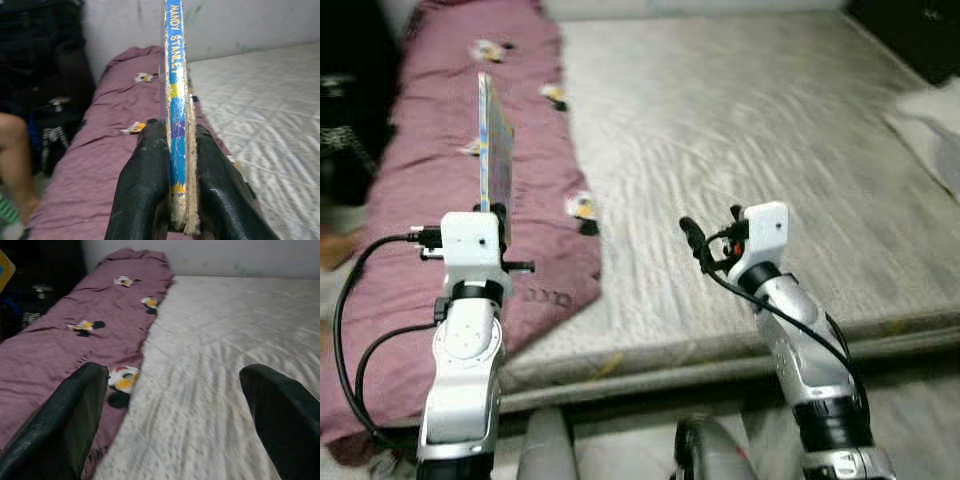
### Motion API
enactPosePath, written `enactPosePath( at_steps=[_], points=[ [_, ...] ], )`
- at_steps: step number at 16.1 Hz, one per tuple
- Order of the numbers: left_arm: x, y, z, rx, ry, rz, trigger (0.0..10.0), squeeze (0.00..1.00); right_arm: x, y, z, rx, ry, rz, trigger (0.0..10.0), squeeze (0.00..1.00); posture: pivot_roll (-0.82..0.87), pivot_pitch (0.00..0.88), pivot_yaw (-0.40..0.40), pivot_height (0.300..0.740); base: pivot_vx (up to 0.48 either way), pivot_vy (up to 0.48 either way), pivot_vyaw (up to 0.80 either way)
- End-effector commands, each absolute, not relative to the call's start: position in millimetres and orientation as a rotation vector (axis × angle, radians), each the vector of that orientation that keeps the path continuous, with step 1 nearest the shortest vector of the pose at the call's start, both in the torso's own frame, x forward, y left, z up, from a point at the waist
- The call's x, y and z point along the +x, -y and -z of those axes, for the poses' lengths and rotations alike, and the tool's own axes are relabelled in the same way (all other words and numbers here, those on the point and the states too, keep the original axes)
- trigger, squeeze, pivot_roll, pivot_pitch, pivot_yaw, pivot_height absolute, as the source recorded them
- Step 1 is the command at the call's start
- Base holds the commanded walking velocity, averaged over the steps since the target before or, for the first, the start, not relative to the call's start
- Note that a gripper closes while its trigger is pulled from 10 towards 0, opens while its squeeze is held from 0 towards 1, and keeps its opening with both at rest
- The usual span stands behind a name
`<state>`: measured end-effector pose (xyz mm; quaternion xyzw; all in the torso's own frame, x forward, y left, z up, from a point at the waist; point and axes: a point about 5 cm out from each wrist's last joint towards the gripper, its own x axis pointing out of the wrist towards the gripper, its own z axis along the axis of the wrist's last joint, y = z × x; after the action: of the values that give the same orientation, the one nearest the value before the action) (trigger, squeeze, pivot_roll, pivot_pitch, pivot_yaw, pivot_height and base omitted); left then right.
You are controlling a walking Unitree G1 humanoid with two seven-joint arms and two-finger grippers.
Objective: Clean up the room
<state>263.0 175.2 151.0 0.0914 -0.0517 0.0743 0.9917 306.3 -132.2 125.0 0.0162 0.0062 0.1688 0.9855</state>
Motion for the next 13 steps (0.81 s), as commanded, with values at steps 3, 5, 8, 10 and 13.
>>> enactPosePath(
  at_steps=[3,5,8,10,13],
  points=[
    [262,-177,-152,0.180,0.107,-0.165,10.0,0.00,308,133,-126,0.027,0.000,-0.332,10.0,0.00,0.00,0.000,-0.020,0.728,0.000,0.000,0.00],
    [260,-177,-147,0.139,0.078,-0.194,10.0,0.00,308,135,-126,0.021,0.000,-0.325,10.0,0.00,0.00,0.000,-0.020,0.740,0.000,0.000,0.00],
    [257,-178,-137,0.110,0.046,-0.196,10.0,0.00,308,137,-122,0.017,-0.004,-0.315,10.0,0.00,0.00,0.000,-0.017,0.740,0.000,0.000,0.00],
    [257,-177,-135,0.113,0.039,-0.185,10.0,0.00,308,137,-122,0.015,-0.005,-0.312,10.0,0.00,0.00,0.000,-0.017,0.740,0.000,0.000,0.00],
    [259,-174,-137,0.112,0.041,-0.172,10.0,0.00,311,136,-124,0.006,0.005,-0.310,10.0,0.00,0.00,0.000,-0.019,0.740,0.000,0.000,0.00]
  ],
)
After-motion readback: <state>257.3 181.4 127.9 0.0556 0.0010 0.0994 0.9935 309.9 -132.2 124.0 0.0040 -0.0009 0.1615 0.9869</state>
